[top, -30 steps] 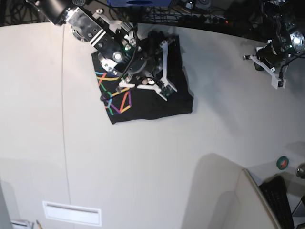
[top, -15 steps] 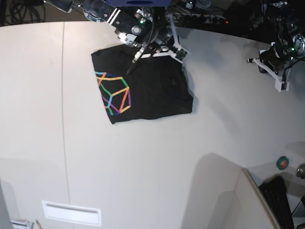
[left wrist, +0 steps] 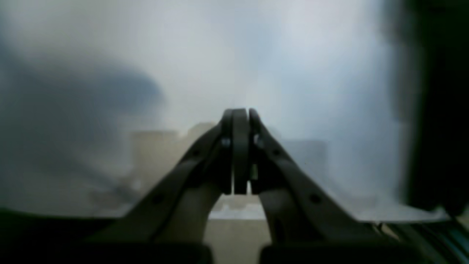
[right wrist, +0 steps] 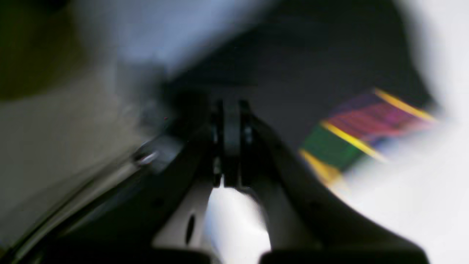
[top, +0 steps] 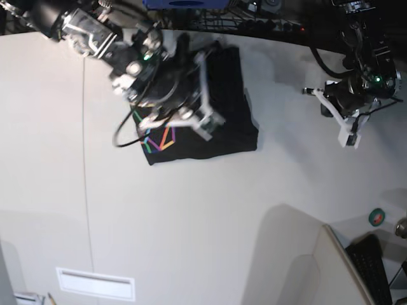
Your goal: Layout the t-shirt on the table in an organized manner, then fold the t-shirt properly
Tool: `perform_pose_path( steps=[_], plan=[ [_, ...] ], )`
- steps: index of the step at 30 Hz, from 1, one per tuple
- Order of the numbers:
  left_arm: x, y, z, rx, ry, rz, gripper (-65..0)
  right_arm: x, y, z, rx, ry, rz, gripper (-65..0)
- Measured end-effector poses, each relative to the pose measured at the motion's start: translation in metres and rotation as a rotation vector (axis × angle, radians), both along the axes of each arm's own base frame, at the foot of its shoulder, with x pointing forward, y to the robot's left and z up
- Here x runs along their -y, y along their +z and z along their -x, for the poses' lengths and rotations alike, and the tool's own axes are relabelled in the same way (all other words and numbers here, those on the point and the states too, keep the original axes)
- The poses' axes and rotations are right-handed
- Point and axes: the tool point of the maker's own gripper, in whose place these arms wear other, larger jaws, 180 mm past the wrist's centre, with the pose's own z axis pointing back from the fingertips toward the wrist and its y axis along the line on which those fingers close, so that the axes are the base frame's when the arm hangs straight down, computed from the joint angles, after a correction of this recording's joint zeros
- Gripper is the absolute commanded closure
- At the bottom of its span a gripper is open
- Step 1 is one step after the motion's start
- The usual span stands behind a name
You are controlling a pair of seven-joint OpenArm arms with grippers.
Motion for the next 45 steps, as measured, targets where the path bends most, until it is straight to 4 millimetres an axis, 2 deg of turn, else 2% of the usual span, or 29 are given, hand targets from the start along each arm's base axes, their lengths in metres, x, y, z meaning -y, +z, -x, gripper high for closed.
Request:
perform_pose_path(
  steps=[1,2,4,7,9,11,14,18,21,25,32,37,40,43,45],
  plan=[
    [0.01,0.008,-0.007,0.019,-0.017,0.001,0.0,0.022,0.001,-0.016,0.006,-0.075,0.032,0.0],
    [0.023,0.015,-0.015,0.047,-0.031,0.021,-2.8,0.039,0.003,-0.028,0.007,-0.145,0.041,0.0],
    [0.047,0.02,-0.022,0.057,-0.068,0.045,-18.3,0.056,0.008,-0.041,0.008,-0.227,0.021,0.0],
    [0.09,0.012,-0.021,0.024,-0.15,0.11,-43.6,0.074,0.011,-0.051,0.012,-0.306,0.013,0.0],
    [0.105,0.01,-0.019,0.02,-0.178,0.138,-55.1,0.089,0.009,-0.053,0.02,-0.329,0.033,0.0],
    [0.114,0.008,-0.017,0.017,-0.183,0.181,-59.6,0.102,0.004,-0.048,0.0,-0.356,0.059,0.0],
    [0.13,-0.008,-0.006,-0.033,-0.171,0.316,-59.2,0.105,-0.002,-0.039,-0.023,-0.359,0.064,0.0],
    [0.127,-0.034,0.007,-0.11,-0.075,0.466,-59.4,0.104,-0.004,-0.036,-0.027,-0.358,0.064,0.0],
    [0.134,-0.048,0.014,-0.139,-0.046,0.529,-59.4,0.104,-0.006,-0.033,-0.035,-0.358,0.063,0.0],
    [0.142,-0.05,0.006,-0.086,-0.018,0.58,-59.4,0.103,-0.007,-0.032,-0.036,-0.354,0.067,0.0],
    [0.143,-0.066,0.01,-0.128,0.011,0.613,-59.4,0.103,-0.007,-0.032,-0.037,-0.354,0.066,0.0],
    [0.17,-0.069,-0.001,-0.117,-0.053,0.642,-59.4,0.102,-0.007,-0.032,-0.037,-0.353,0.064,0.0],
    [0.189,-0.072,0.001,-0.119,-0.083,0.68,-59.4,0.103,-0.007,-0.032,-0.037,-0.354,0.065,0.0],
    [0.195,-0.076,0.002,-0.136,-0.08,0.71,-59.1,0.103,-0.008,-0.03,-0.042,-0.357,0.065,0.0],
    [0.195,-0.077,0.001,-0.137,-0.079,0.72,-53.3,0.107,-0.008,-0.031,-0.039,-0.378,0.051,0.0]
  ],
)
